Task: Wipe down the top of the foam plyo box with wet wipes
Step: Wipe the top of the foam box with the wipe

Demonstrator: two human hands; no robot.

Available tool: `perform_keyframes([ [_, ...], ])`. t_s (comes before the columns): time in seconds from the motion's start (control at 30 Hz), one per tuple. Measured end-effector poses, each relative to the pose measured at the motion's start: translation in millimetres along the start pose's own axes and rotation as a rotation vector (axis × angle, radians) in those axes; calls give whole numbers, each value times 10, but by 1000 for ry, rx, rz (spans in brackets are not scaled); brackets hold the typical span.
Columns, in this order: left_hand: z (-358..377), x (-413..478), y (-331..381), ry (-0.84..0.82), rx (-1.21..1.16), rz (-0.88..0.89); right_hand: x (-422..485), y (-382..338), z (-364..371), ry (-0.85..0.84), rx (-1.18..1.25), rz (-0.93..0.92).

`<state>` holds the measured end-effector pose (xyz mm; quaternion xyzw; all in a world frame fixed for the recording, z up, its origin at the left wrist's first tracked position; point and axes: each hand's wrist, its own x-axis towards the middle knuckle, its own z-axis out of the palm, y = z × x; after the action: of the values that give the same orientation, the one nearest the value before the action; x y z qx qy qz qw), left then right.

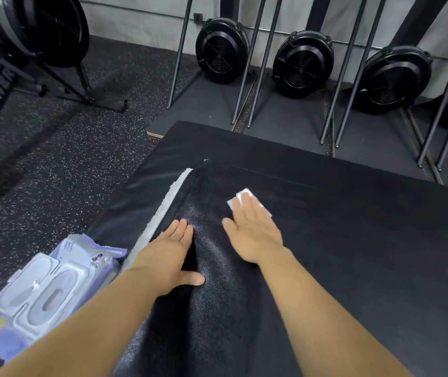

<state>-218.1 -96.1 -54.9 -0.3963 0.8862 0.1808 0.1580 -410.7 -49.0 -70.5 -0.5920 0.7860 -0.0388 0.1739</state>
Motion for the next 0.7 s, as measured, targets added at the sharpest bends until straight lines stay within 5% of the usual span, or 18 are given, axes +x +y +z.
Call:
perform_keyframes([
  [0.3, -32, -26, 28, -12, -11, -1, -544, 1058, -207, 18, 0, 268],
  [0.47, 21, -1, -18, 20, -10, 16, -356, 527, -30, -15, 50, 429],
  [0.7, 74, 10, -35, 55, -29, 19, -141, -672, 322, -67, 83, 166],
])
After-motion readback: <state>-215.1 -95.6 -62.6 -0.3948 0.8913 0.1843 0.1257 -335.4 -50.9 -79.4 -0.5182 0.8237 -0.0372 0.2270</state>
